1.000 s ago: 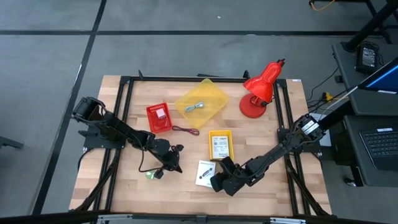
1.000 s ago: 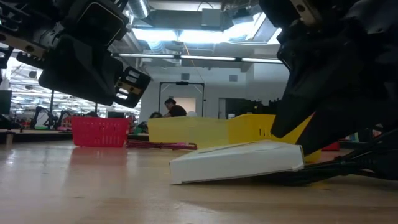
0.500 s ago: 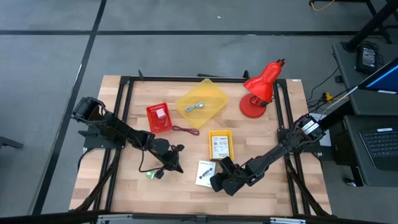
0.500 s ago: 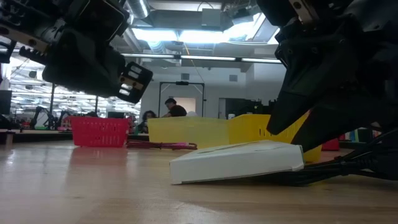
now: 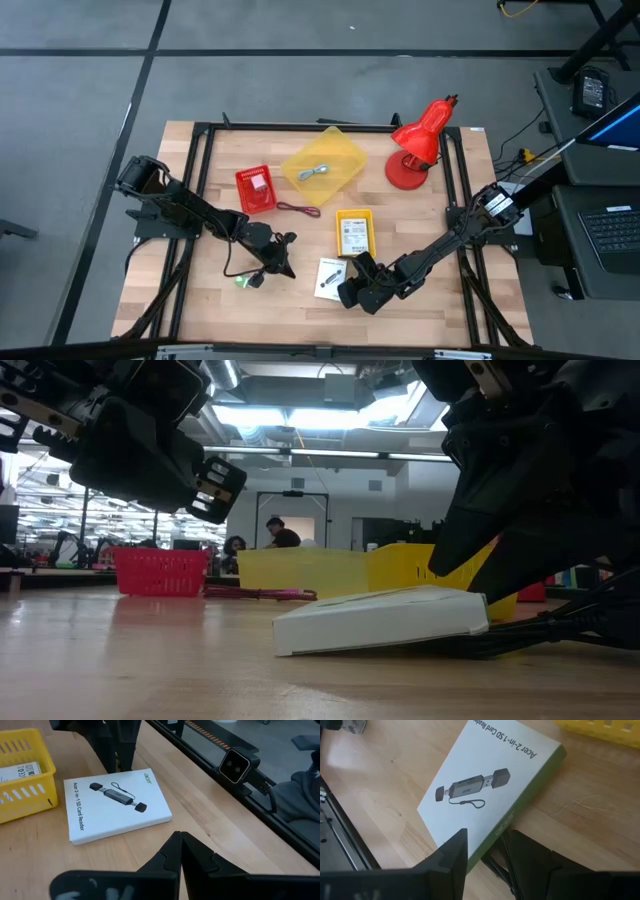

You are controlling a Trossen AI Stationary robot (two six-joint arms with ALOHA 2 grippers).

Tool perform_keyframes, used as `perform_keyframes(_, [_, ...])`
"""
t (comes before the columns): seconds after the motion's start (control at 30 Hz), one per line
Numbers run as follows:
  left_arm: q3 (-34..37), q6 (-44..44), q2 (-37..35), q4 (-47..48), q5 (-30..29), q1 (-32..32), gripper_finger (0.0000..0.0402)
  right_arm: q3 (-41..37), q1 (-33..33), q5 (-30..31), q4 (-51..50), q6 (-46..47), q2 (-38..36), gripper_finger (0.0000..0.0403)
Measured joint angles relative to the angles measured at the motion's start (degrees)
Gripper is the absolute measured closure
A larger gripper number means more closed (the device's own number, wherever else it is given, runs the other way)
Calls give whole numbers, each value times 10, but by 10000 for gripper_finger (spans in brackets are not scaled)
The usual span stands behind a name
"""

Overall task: Pick and place items into bin
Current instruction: Stack the white box on top of the white box

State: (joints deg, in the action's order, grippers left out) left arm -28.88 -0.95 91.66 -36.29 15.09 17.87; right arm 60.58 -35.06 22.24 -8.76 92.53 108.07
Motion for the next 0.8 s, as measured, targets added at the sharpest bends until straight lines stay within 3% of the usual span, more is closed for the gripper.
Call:
perform_keyframes(0.27, [0,1,0,0,0,0,398,0,2,-30,2,0,-2,269])
perform_keyframes(0.53, [0,1,0,1,0,0,398,1,-10,-10,-43,0,-43,269])
perform_keyframes(0.67, [0,0,0,1,-1,0,398,1,-37,62,-111,20,-68,269])
perform_keyframes(0.8, [0,-7,0,1,-1,0,398,1,-67,86,-150,58,-75,269])
